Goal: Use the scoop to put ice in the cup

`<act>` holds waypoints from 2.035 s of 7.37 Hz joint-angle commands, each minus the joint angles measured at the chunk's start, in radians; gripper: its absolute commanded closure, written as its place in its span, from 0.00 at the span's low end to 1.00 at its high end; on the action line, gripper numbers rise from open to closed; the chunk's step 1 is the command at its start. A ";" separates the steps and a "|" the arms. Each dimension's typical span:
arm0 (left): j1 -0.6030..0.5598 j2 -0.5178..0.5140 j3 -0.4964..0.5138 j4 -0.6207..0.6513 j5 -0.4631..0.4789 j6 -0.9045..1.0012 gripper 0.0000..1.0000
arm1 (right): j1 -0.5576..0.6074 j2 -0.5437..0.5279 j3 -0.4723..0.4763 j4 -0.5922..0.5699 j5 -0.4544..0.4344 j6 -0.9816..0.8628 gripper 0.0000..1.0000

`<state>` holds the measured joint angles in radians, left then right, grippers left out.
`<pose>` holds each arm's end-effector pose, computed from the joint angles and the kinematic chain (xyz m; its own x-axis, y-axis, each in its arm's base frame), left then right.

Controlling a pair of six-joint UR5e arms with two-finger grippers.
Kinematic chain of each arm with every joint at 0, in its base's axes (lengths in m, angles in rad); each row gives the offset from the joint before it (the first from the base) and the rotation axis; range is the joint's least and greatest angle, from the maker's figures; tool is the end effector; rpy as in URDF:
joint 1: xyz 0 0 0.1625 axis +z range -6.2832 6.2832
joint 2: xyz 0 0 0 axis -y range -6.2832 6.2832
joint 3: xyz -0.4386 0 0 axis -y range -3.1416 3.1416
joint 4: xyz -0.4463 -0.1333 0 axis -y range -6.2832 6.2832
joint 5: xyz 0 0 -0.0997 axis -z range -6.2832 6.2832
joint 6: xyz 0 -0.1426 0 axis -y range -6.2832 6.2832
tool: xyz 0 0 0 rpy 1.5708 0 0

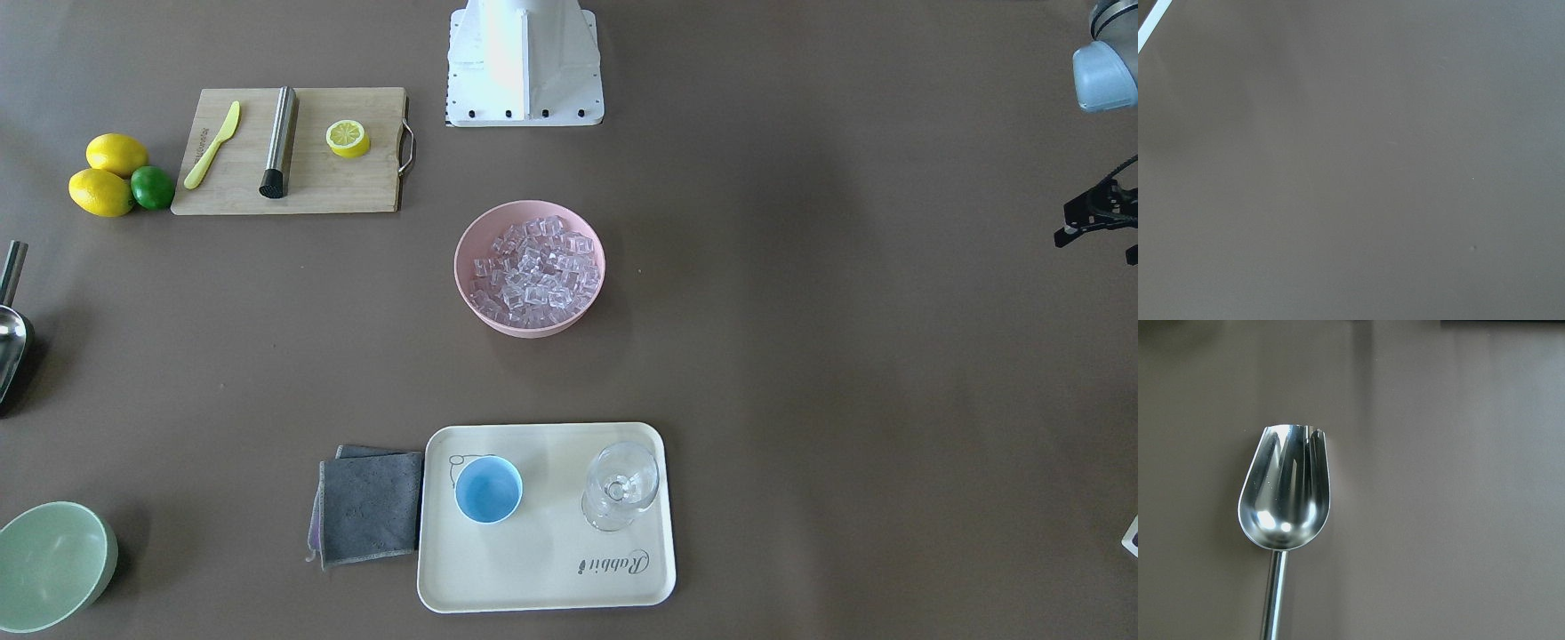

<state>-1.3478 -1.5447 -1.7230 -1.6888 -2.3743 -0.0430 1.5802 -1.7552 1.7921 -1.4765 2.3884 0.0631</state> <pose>0.0922 -0.5451 0.6168 0.6472 0.2822 -0.7082 -0.1869 0.9593 0.2114 0.0338 -0.4769 0.6609 0.6829 -0.0263 0.7300 -0.0525 0.9950 0.0850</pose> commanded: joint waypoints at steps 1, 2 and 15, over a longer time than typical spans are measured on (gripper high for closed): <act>-0.004 0.003 0.002 -0.003 -0.002 0.003 0.01 | 0.013 -0.010 0.006 0.001 0.012 -0.008 0.00; -0.004 0.003 0.005 -0.005 -0.040 0.000 0.01 | 0.015 -0.012 0.006 -0.001 0.012 -0.006 0.00; 0.067 -0.044 -0.041 0.000 -0.108 -0.155 0.01 | -0.112 -0.062 0.106 0.173 -0.069 0.402 0.00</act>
<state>-1.3273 -1.5712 -1.7370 -1.6899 -2.4843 -0.1432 1.5411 -1.7933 1.8843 -1.4252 2.3486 0.3224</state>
